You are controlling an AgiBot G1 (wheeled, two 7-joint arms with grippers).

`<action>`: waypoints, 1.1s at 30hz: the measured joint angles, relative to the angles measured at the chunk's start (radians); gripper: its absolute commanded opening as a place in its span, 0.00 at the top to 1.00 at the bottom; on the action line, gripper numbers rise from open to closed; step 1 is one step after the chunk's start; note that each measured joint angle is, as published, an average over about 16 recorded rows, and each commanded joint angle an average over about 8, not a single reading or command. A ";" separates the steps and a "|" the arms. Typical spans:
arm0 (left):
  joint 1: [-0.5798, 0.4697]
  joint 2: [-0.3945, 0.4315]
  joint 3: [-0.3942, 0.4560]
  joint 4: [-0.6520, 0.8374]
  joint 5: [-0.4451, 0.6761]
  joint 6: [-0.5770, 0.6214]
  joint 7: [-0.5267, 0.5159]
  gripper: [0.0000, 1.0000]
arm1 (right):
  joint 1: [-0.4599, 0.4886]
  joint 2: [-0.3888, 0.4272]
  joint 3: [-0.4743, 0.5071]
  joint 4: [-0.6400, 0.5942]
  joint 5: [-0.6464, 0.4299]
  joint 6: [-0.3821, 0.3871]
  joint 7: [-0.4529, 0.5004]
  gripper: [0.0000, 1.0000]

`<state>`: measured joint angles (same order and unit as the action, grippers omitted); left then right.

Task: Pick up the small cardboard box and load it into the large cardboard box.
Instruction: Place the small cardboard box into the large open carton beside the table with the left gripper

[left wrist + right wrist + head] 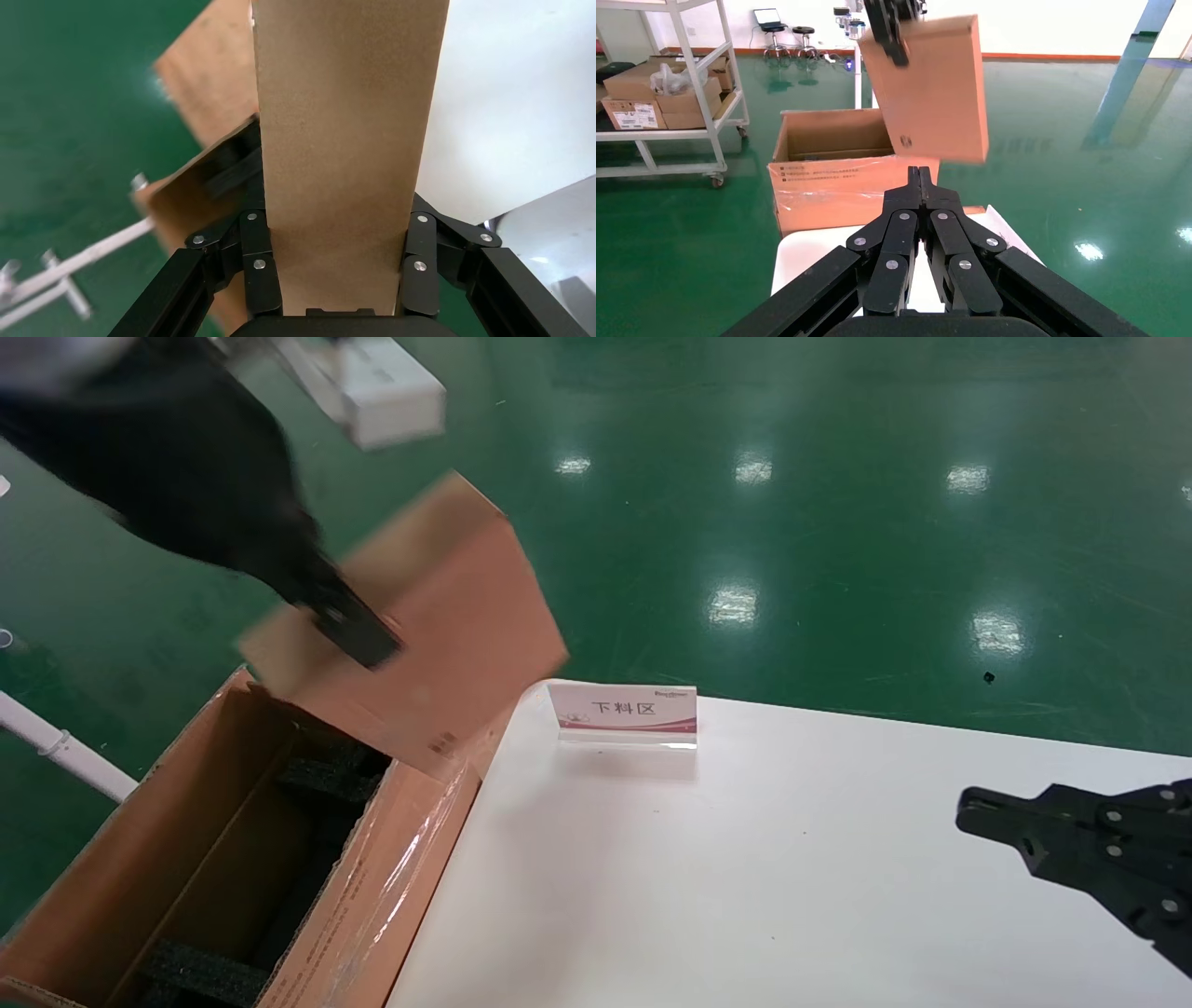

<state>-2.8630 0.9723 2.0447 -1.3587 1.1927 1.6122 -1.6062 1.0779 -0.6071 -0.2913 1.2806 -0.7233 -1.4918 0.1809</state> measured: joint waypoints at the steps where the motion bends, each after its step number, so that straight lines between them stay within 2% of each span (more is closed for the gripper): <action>1: -0.026 0.005 0.023 -0.001 -0.008 0.006 -0.004 1.00 | 0.000 0.000 0.000 0.000 0.000 0.000 0.000 1.00; 7: -0.136 0.016 0.167 -0.010 -0.048 0.030 -0.035 1.00 | 0.000 0.000 0.000 0.000 0.000 0.000 0.000 1.00; 14: -0.172 -0.026 0.295 -0.012 -0.049 0.038 -0.069 1.00 | 0.000 0.000 -0.001 0.000 0.001 0.000 0.000 0.99; 15: -0.173 -0.035 0.309 -0.012 -0.045 0.037 -0.071 1.00 | 0.000 0.000 -0.001 0.000 0.001 0.000 0.000 0.91; 22: -0.173 -0.125 0.386 -0.012 -0.001 0.033 -0.074 1.00 | 0.000 0.001 -0.001 0.000 0.001 0.001 -0.001 0.04; 23: -0.173 -0.140 0.393 -0.013 0.007 0.033 -0.073 1.00 | 0.000 0.001 -0.001 0.000 0.001 0.001 -0.001 0.00; 33: -0.167 -0.314 0.428 -0.015 0.103 0.029 -0.044 1.00 | 0.000 0.001 -0.002 0.000 0.001 0.001 -0.001 0.00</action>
<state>-3.0298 0.6584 2.4730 -1.3740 1.2961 1.6407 -1.6500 1.0784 -0.6063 -0.2933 1.2806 -0.7220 -1.4909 0.1799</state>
